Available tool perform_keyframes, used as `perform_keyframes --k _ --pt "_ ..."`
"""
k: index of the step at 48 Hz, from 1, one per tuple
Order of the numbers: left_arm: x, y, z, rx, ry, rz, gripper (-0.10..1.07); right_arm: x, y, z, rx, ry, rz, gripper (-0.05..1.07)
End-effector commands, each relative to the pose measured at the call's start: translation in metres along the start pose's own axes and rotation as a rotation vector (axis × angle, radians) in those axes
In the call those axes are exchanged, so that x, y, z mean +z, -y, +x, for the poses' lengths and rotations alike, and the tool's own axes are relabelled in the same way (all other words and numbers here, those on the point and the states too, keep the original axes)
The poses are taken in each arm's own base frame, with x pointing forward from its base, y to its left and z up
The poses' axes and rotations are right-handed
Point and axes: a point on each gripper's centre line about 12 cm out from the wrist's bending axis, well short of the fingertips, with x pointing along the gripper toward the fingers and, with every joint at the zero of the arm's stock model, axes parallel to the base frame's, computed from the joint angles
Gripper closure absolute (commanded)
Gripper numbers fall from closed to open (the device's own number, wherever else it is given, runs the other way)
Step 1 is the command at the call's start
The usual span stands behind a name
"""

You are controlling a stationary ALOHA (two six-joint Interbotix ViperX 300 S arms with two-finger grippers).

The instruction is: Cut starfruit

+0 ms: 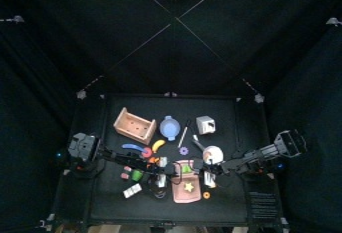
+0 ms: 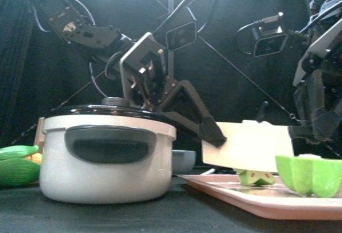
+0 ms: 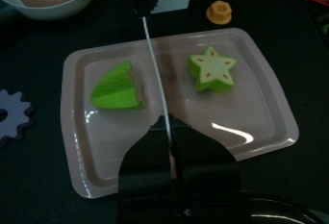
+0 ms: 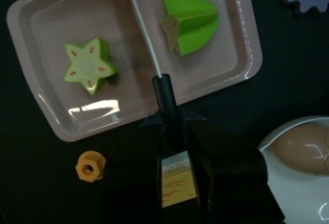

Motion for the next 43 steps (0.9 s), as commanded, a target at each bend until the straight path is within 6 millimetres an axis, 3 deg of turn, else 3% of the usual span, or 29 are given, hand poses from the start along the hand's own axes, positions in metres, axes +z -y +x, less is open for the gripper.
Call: perform_keyframes --k 1,43 --pt "0.0179 0.0101 -0.0095 -0.024 0.053 0.030 0.80 0.0115 0.0010 -0.0126 0.010 0.049 0.017 0.55" --pt "0.0243 0.0105 -0.0084 -0.025 0.112 0.035 0.80 0.0129 0.0013 -0.0158 0.011 0.062 0.007 0.55"
